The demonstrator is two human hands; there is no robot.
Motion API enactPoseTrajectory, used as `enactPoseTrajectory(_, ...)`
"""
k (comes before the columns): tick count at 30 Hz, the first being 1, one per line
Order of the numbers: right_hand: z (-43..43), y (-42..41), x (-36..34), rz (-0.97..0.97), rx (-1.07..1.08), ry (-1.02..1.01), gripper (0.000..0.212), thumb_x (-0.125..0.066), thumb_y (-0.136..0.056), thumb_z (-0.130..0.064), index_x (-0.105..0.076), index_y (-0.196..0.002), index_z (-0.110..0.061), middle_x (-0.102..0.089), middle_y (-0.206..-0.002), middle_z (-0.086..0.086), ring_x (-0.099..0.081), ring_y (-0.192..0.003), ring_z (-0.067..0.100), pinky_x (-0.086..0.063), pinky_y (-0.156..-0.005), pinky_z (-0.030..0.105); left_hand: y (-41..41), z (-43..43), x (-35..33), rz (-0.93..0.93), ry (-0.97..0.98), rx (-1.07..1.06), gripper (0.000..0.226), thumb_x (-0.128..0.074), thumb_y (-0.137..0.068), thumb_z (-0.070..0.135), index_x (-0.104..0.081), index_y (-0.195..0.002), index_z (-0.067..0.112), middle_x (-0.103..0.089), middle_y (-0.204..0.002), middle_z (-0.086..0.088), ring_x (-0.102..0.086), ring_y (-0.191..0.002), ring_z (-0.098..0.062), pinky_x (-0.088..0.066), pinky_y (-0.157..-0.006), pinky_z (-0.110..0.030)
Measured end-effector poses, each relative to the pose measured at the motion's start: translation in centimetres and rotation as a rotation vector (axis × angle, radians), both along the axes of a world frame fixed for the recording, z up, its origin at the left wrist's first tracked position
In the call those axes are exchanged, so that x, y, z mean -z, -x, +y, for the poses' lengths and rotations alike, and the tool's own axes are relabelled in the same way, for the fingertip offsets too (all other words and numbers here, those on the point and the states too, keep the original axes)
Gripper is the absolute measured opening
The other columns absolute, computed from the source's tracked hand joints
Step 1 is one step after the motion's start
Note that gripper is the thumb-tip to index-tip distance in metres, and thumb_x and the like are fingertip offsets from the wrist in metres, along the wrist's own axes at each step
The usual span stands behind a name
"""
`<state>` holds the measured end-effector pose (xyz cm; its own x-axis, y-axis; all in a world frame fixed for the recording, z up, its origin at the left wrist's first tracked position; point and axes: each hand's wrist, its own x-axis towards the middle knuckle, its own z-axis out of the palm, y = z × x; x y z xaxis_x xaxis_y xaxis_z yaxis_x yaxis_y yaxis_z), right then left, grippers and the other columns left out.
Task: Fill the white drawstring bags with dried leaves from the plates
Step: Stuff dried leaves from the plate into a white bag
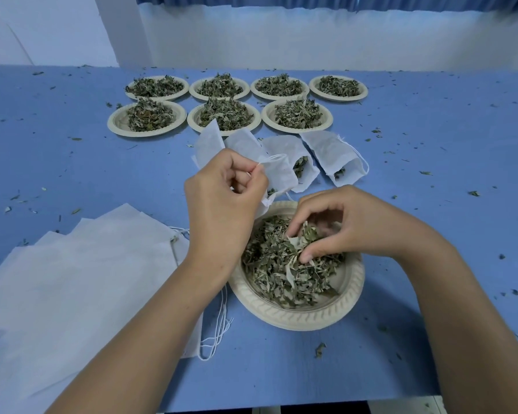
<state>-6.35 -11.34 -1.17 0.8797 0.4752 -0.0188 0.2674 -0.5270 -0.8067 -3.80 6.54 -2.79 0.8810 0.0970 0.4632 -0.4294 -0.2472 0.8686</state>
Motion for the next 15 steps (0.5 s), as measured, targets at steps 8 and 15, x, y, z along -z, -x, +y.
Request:
enactPoseTrajectory(8,-0.78,-0.08,-0.44,-0.003,0.082,-0.302,0.014,-0.079,-0.064,-0.017,-0.077,-0.078,-0.018,-0.072,-0.082,0.010,-0.065,-0.066,0.023,-0.057,-0.068,0.024,-0.14,0.09,0.09,-0.009,0.000,0.013,0.018,-0.068,-0.086,0.010,-0.062,-0.072,0.019,-0.054,-0.054,0.011,-0.047,-0.048,0.002,-0.037,-0.053,-0.008)
enactPoseTrajectory(15,-0.84,-0.57,-0.31,-0.219,0.197,-0.617,0.020,-0.086,-0.061,-0.035,-0.078,-0.077,-0.027,-0.069,-0.077,0.009,-0.056,-0.063,0.030,-0.050,-0.066,0.020,-0.24,-0.05,0.58,0.020,-0.057,0.065,0.019,-0.067,-0.085,0.008,-0.063,-0.071,0.020,-0.059,-0.057,0.007,-0.049,-0.048,0.001,-0.036,-0.052,-0.007)
